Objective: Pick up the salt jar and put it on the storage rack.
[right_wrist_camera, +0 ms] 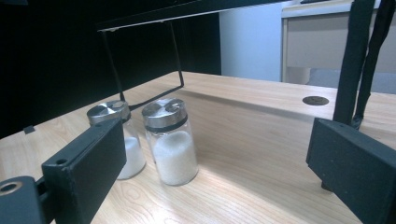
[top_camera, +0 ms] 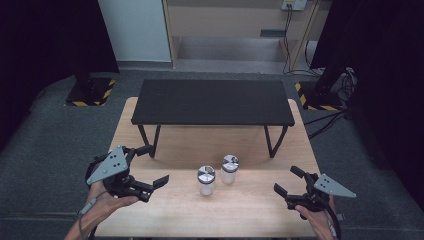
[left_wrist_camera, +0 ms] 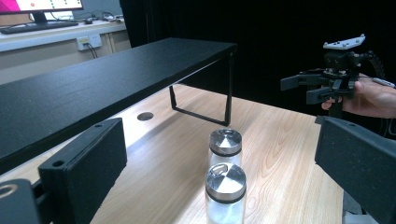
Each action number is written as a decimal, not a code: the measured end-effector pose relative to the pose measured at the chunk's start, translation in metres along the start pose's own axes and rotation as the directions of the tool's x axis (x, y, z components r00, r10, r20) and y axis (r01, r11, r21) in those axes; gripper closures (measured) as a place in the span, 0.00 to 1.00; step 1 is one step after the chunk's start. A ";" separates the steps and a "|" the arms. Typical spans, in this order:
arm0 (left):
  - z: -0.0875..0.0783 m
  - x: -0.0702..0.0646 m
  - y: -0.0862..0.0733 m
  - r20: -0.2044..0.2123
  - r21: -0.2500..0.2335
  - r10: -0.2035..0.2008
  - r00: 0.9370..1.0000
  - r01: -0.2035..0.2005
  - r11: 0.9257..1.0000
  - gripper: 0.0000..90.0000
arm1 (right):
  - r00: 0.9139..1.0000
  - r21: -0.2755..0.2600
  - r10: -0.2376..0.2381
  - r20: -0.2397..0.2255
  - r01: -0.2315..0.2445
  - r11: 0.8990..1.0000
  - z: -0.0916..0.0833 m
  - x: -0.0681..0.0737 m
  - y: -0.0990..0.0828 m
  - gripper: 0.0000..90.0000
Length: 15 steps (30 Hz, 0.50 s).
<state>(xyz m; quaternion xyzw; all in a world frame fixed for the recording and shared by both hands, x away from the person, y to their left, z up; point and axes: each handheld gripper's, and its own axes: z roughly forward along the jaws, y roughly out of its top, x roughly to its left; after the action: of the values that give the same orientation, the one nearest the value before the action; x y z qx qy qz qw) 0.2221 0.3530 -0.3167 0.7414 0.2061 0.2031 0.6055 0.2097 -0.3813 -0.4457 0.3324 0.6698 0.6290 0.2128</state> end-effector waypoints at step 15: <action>-0.006 0.005 -0.001 0.024 -0.015 0.005 1.000 -0.004 1.000 0.01 | 1.000 0.002 -0.008 0.003 0.008 1.000 -0.001 -0.001 0.000 0.06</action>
<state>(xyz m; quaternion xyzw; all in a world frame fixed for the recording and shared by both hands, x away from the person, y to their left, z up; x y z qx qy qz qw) 0.2225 0.3605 -0.3162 0.7396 0.1955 0.1970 0.6132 0.2098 -0.3823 -0.4457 0.3308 0.6715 0.6270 0.2157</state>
